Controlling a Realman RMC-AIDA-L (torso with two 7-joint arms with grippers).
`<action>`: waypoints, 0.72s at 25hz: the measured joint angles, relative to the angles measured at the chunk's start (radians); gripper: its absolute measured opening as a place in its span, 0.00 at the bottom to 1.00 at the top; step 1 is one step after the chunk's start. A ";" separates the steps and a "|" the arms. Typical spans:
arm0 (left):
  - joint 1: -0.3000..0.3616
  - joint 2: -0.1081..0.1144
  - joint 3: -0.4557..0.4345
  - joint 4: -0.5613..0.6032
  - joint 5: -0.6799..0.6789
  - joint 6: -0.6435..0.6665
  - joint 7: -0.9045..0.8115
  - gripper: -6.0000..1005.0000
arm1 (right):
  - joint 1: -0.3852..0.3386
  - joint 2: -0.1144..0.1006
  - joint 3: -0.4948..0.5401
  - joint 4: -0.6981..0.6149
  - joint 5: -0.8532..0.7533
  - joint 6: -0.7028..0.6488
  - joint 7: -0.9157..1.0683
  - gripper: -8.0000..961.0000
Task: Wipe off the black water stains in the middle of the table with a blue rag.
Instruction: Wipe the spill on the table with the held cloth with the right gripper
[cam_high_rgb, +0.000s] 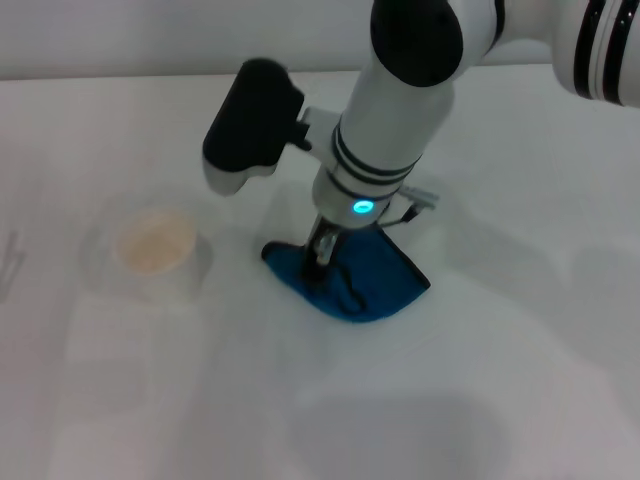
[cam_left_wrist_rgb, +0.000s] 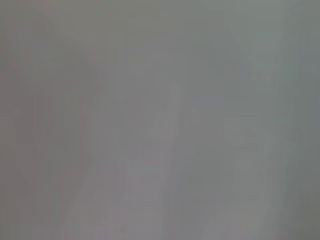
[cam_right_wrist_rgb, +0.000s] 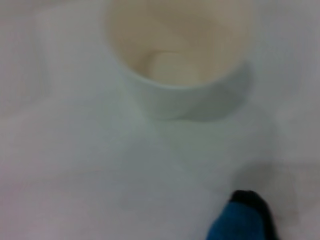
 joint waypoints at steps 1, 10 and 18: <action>-0.001 0.000 0.000 0.000 0.000 0.000 0.000 0.86 | 0.001 0.000 0.001 0.008 -0.019 -0.008 0.011 0.05; -0.006 0.000 0.000 0.000 0.000 0.000 0.000 0.86 | 0.002 0.000 0.041 0.115 -0.117 -0.056 0.042 0.05; -0.007 0.003 0.000 -0.001 0.000 0.000 0.000 0.86 | -0.003 -0.002 0.092 0.149 -0.279 -0.073 0.129 0.05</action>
